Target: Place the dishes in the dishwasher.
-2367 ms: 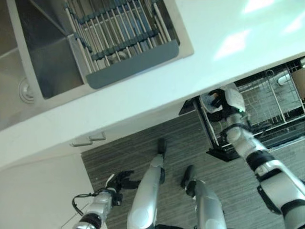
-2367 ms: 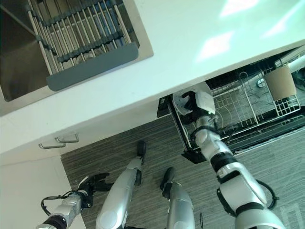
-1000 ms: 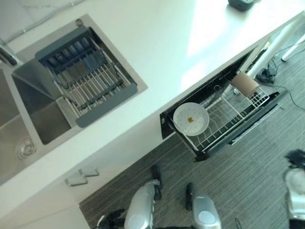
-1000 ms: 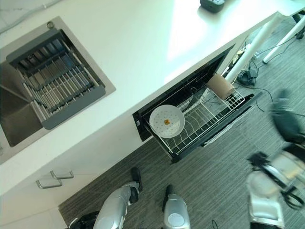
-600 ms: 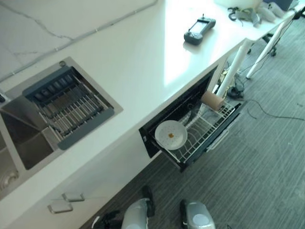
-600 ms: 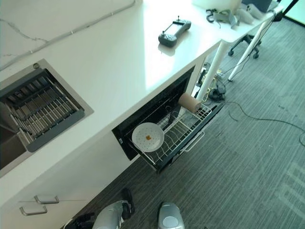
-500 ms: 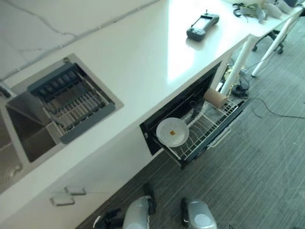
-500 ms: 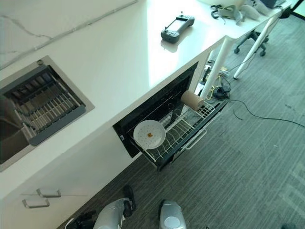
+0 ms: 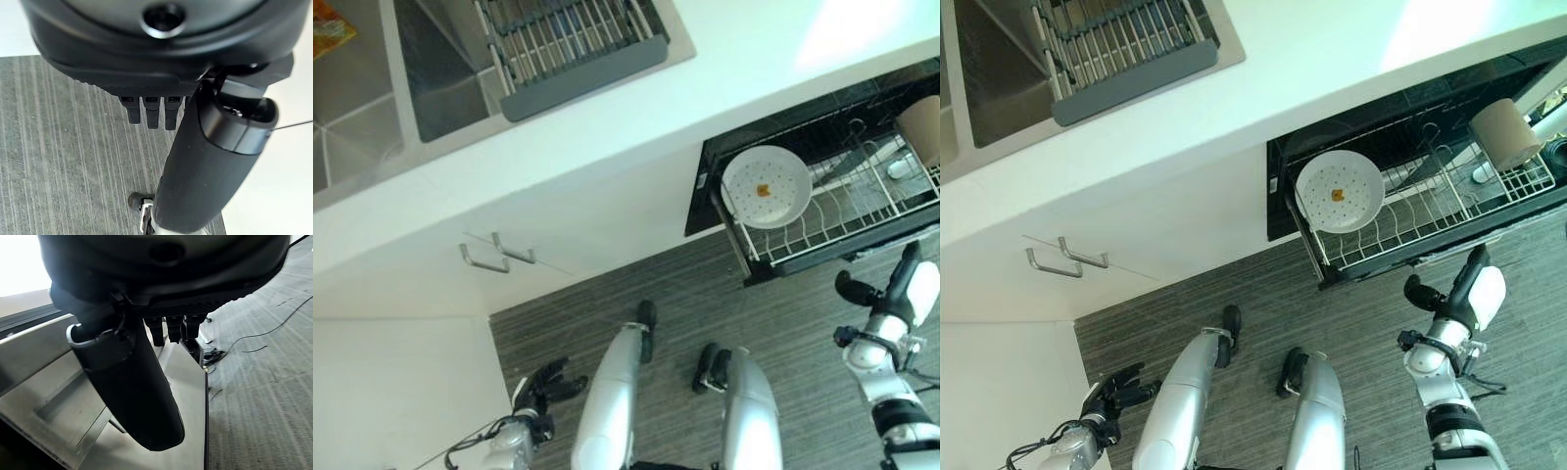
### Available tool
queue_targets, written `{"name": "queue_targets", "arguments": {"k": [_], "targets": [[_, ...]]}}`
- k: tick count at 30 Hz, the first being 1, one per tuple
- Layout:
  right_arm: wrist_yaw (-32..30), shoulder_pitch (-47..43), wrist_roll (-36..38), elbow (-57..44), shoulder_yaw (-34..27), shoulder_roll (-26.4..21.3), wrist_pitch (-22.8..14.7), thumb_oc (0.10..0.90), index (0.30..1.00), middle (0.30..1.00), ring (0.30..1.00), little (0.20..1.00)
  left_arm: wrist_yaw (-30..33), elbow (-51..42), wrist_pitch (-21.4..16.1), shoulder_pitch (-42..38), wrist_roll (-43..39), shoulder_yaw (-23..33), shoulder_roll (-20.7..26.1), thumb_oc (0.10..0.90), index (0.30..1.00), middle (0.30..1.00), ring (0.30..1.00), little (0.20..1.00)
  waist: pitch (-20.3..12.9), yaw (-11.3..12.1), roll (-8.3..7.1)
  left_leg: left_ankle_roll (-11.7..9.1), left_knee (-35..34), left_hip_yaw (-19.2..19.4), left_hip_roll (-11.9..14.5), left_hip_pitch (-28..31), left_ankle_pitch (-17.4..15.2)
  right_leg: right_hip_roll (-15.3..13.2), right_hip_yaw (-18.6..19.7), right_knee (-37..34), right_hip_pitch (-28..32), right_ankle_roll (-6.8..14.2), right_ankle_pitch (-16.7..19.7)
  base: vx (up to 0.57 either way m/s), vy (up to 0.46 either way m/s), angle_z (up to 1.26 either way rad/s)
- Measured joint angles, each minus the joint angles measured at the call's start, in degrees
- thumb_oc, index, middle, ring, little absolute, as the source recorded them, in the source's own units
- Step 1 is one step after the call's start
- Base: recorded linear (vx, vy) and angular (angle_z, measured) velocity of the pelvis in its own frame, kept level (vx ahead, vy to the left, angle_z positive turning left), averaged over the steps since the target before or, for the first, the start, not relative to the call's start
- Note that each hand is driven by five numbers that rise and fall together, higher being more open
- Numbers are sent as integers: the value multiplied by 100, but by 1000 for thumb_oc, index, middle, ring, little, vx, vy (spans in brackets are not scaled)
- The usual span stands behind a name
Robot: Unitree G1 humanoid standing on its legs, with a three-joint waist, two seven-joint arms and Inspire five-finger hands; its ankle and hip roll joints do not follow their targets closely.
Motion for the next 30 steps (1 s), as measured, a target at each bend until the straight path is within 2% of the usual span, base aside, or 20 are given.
{"name": "queue_targets", "arguments": {"k": [2,8,12,17,20,23,26,28,30], "targets": [[197,-47,-38,-210,-5,-297,146,800,900,900,900,900,-27,27,4,41,0,21,34,800,900,900,900,900,-2,81,11,79,-1,-18,-73,0,46,-69,-21,0,33,45,-45,76,89,19],[399,-894,-102,-211,1,-527,514,800,900,900,900,900,-263,215,-10,35,20,16,75,800,900,900,900,900,-4,163,17,127,6,-105,-235,-52,60,-202,-159,-46,89,138,-109,71,78,13],[611,-1291,-95,-170,85,-786,763,800,900,900,900,900,-284,183,-109,12,19,9,86,800,900,900,900,900,-6,387,22,163,22,-198,-277,-86,51,-211,-230,-104,151,166,-129,62,58,12],[759,-1981,13,151,557,-1007,1227,800,900,900,900,900,-393,92,-256,58,21,-59,139,800,900,900,900,900,-7,468,25,171,17,-364,-348,-136,90,-225,-404,-164,236,176,-139,40,70,15],[873,-2132,12,179,834,-1223,1502,800,900,900,900,900,-402,-288,-348,197,15,-137,196,800,900,900,900,900,-10,474,32,101,-104,-407,-362,-113,146,-223,-526,-245,284,199,-104,37,23,9],[978,-2448,21,586,1092,-1379,1778,800,900,900,900,900,-415,-532,-494,207,14,-158,388,800,900,900,900,900,-13,496,49,14,-360,-646,-387,-18,324,-165,-775,-468,469,125,-42,45,-16,28],[1047,-2492,107,719,1209,-1467,1821,800,900,900,900,900,-410,-530,-495,212,12,-161,509,800,900,900,900,900,-14,603,50,-1,-517,-708,-386,93,356,-124,-837,-564,564,106,-13,49,-54,7],[1125,-2531,299,781,1235,-1498,1947,800,900,900,900,900,-424,-518,-491,224,0,-96,697,800,900,900,900,900,-15,623,56,-86,-951,-941,-336,281,452,59,-1066,-1068,827,41,189,44,-77,24],[1177,-2546,324,904,1284,-1499,2020,800,900,900,900,900,-512,-461,-475,240,0,0,701,800,900,900,900,900,-17,693,56,-158,-1317,-1099,-326,502,664,177,-1194,-1378,1085,71,272,36,-70,21]]}}
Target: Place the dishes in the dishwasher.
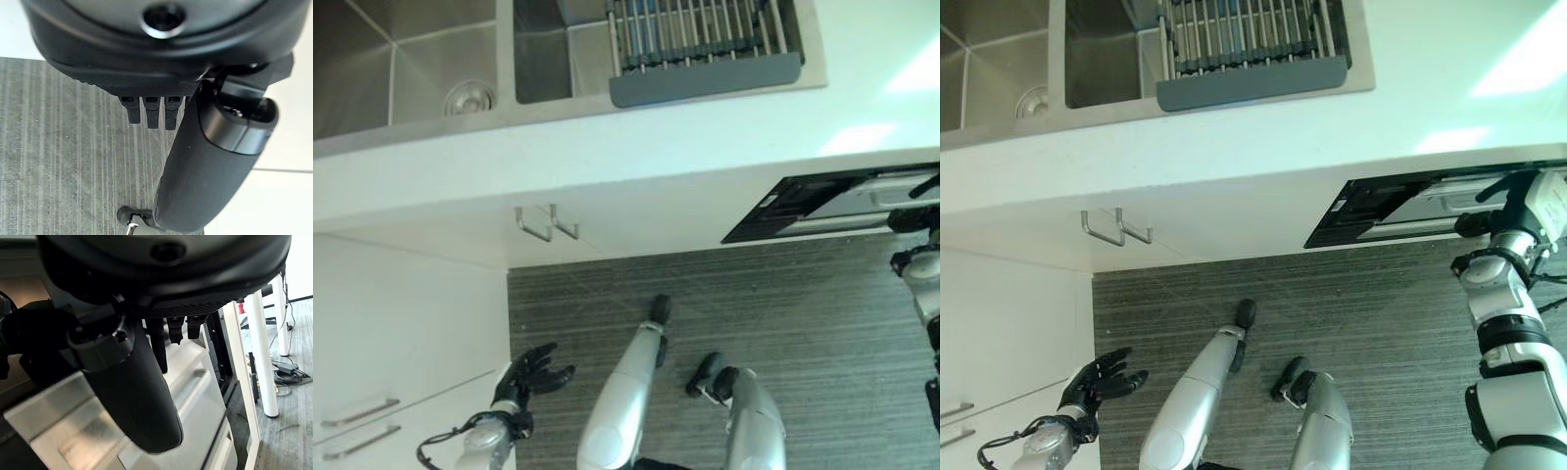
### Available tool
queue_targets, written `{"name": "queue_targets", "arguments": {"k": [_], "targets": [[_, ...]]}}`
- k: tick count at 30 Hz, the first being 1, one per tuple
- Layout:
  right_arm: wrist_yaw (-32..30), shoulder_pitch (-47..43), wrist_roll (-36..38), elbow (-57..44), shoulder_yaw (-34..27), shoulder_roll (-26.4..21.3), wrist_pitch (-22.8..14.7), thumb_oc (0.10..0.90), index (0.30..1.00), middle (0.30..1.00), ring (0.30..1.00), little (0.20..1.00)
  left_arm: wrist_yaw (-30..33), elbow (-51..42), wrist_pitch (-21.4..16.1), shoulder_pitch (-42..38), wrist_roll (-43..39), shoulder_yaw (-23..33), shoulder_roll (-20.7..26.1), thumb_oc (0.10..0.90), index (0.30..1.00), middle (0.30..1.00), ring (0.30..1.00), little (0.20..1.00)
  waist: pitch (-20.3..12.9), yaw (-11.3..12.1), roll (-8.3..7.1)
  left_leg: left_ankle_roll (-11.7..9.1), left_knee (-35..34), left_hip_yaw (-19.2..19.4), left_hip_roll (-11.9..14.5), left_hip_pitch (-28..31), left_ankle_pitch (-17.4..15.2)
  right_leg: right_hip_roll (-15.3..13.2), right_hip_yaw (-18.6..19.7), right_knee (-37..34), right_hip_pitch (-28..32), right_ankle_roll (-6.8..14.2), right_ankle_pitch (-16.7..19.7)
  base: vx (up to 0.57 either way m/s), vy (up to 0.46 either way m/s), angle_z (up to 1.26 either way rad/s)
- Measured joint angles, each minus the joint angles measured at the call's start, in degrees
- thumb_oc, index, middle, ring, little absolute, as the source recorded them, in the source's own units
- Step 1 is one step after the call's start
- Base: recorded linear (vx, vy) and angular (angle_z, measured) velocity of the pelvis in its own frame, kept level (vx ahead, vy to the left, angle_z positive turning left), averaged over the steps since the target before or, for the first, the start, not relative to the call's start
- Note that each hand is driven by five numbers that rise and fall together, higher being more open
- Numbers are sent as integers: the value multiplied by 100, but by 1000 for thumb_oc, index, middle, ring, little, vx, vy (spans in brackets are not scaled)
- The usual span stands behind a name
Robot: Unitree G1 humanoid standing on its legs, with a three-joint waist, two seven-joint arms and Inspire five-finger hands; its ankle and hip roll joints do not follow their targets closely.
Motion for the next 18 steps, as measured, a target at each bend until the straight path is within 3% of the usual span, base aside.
{"name": "queue_targets", "arguments": {"k": [4,7,9,10,11,12,16,18], "targets": [[291,168,367,97,100,209,144,800,900,900,900,900,-144,85,3,134,-3,181,-151,800,900,900,900,900,4,40,-10,-58,-555,-163,107,756,314,279,-141,-743,793,-2,269,36,-65,8],[377,1395,427,-925,-759,674,-124,800,900,900,900,900,-5,-14,-24,144,-13,392,-201,800,900,900,900,900,-2,55,-56,-20,-756,-229,118,1175,350,355,-247,-1115,1295,5,325,42,-29,18],[393,2572,431,-1835,-889,1339,-450,800,900,900,900,900,122,-61,-29,141,-204,811,-380,800,900,900,900,900,-28,27,-125,-74,-910,-207,176,1511,293,430,-237,-1434,1681,14,382,43,-55,-1],[414,3323,435,-2467,-963,1932,-780,800,900,900,900,900,163,-236,-46,182,-230,1125,-515,800,900,900,900,900,-43,28,-147,-83,-941,-190,222,1673,248,514,-233,-1688,1929,20,455,-14,-44,-17],[610,3949,477,-2705,-553,2623,-956,800,900,900,900,900,161,-476,-169,195,-326,1337,-635,800,900,900,900,900,-75,-15,-146,-123,-1002,-146,289,1761,206,630,-195,-1977,2090,11,572,-43,-28,-30],[760,4356,542,-2588,-551,3149,-1173,800,900,900,900,900,10,-565,-242,208,-511,1421,-703,800,900,900,900,900,-82,-131,-140,-73,-992,2,344,1830,235,633,-94,-1972,2112,13,619,-54,-17,-43],[897,4666,784,-2269,-741,3230,-1243,800,900,900,900,900,-355,-514,-241,314,-658,1361,-814,800,900,900,900,900,-326,-551,-152,-18,-1016,253,369,1984,189,575,142,-1901,2143,54,634,-53,-11,-29],[934,4769,902,-2155,-953,3163,-1322,800,900,900,900,900,-434,-517,-198,405,-660,1243,-817,800,900,900,900,900,-627,-691,-207,-20,-1080,415,409,2106,85,533,326,-1866,2081,51,625,-64,12,-44]]}}
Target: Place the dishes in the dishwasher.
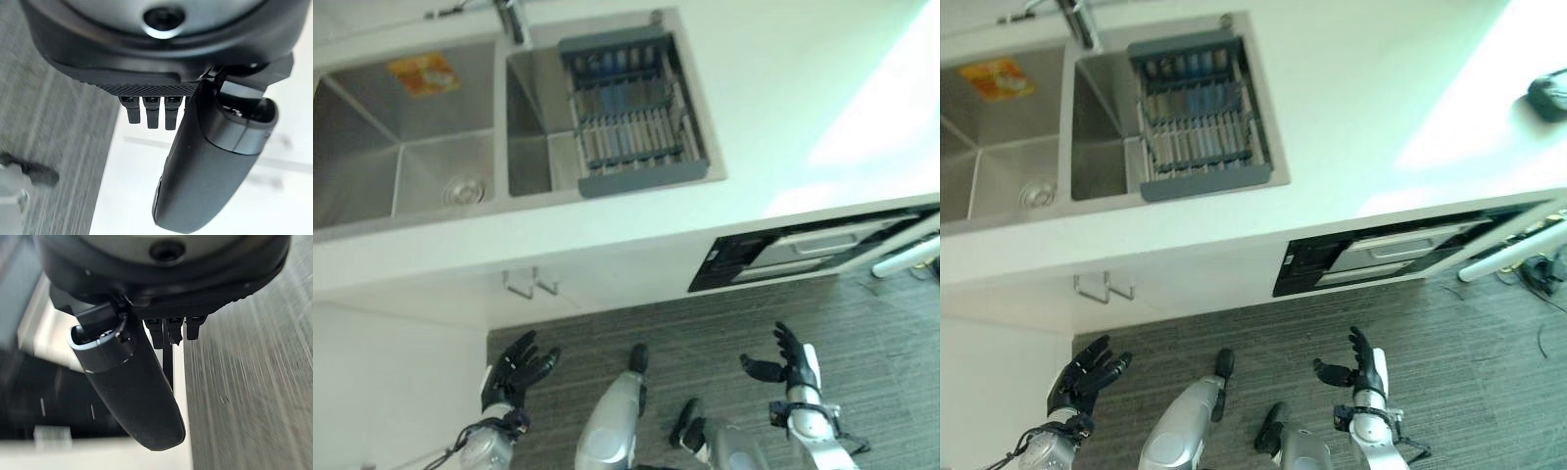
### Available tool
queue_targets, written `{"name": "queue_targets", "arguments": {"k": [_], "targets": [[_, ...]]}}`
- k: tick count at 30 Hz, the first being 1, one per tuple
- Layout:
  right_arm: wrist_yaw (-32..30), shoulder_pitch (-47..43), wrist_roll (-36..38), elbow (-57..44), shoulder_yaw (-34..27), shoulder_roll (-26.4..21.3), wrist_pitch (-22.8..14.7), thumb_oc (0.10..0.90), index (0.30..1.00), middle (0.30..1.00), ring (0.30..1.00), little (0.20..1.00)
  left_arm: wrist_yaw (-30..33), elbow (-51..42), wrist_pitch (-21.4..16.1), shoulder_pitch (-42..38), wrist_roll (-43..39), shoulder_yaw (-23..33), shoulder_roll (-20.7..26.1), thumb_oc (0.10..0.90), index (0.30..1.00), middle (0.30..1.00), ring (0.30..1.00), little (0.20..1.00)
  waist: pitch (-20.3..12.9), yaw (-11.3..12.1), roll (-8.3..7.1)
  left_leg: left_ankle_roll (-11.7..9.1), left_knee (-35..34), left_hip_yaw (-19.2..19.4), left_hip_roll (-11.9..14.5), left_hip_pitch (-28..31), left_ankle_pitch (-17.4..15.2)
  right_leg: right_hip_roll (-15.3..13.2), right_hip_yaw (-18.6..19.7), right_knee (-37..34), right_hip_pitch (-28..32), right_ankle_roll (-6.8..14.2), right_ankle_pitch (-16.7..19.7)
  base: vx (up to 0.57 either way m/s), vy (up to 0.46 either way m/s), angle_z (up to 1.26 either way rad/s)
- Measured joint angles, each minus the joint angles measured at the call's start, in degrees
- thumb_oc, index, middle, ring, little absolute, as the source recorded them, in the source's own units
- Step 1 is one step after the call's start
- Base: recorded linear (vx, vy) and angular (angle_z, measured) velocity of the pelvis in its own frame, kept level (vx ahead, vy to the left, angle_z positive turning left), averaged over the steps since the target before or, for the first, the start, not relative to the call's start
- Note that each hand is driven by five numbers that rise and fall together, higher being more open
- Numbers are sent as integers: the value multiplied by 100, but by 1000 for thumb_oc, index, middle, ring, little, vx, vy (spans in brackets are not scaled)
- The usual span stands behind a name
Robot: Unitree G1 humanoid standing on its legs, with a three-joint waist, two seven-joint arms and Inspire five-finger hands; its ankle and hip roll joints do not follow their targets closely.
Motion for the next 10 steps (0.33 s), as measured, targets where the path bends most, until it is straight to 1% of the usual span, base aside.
{"name": "queue_targets", "arguments": {"k": [1,2,3,4,6,7,8,9,10], "targets": [[32,67,-1,69,-53,-31,-125,800,900,900,900,900,-41,25,83,84,0,-54,-13,800,900,900,900,900,-181,-69,-13,21,-37,77,9,49,-3,-17,100,63,-27,7,-17,-51,11,-54],[64,86,-1,201,-49,-60,-164,800,900,900,900,900,-96,78,125,190,3,-158,-16,800,900,900,900,900,-398,-146,-38,32,-93,198,21,93,-18,-36,235,108,-52,13,-36,-52,11,-45],[85,85,-1,252,-44,-76,-165,800,900,900,900,900,-126,108,166,234,4,-216,-20,800,900,900,900,900,-519,-205,-31,31,-112,218,25,103,-22,-35,266,107,-67,12,-38,-39,5,-39],[111,107,-1,453,-38,-110,-207,800,900,900,900,900,-207,190,294,231,35,-406,-24,800,900,900,900,900,-727,-350,-6,31,-116,278,56,120,-20,-30,295,110,-92,0,-30,-67,-6,-30],[135,205,4,654,-18,-111,-171,800,900,900,900,900,-243,240,403,163,62,-567,-87,800,900,900,900,900,-797,-414,22,9,-108,364,111,173,-20,2,406,157,-157,-38,-23,-67,-15,-26],[150,234,8,852,18,-91,-217,800,900,900,900,900,-296,439,495,83,63,-564,-175,800,900,900,900,900,-849,-479,23,3,-127,462,166,193,-25,-4,406,166,-199,-90,-24,-60,-25,-20],[196,202,27,1063,94,-56,-187,800,900,900,900,900,-313,831,695,27,140,-635,-242,800,900,900,900,900,-955,-507,55,3,-121,611,224,178,-26,0,444,188,-244,-104,-17,-65,-23,-31],[266,302,127,1346,206,24,-153,800,900,900,900,900,-334,1276,949,-75,362,-810,-286,800,900,900,900,900,-982,-662,70,7,-109,683,254,216,-26,19,545,194,-253,-105,-4,-78,-12,-51],[363,373,254,1749,189,158,-144,800,900,900,900,900,-355,1738,1086,-185,593,-848,-389,800,900,900,900,900,-984,-745,71,11,-120,804,287,256,-26,35,677,200,-291,-94,26,-75,0,-58]]}}
